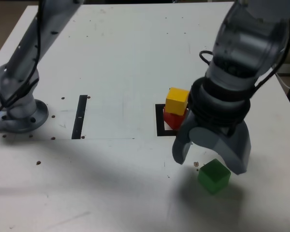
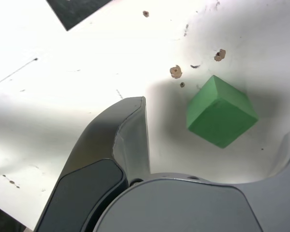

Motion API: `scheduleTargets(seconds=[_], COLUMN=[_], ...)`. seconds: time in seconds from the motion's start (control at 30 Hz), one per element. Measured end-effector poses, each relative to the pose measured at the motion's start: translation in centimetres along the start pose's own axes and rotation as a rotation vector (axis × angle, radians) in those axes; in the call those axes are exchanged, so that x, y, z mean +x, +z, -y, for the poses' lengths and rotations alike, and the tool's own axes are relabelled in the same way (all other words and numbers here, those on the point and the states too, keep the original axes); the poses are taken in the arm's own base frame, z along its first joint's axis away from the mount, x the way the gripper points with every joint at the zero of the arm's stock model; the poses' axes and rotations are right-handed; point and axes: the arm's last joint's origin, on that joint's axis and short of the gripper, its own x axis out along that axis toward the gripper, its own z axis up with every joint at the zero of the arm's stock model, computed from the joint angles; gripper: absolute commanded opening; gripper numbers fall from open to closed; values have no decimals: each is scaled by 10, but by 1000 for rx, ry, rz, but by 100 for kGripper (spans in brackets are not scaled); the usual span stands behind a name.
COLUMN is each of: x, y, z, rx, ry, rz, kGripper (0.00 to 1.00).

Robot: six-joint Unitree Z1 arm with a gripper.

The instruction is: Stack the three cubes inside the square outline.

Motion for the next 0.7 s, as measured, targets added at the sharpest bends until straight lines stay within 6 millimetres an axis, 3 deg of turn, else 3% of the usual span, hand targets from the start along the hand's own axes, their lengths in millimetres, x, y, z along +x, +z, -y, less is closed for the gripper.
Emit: scheduleTargets(seconds=[0.17, 0.47, 0.7], x=[2, 24, 26], y=[2, 24, 31], z=[0, -1, -1], rx=[0, 6, 10], ry=[4, 5, 9], rz=[-10, -34, -22], kGripper=[91, 89, 89])
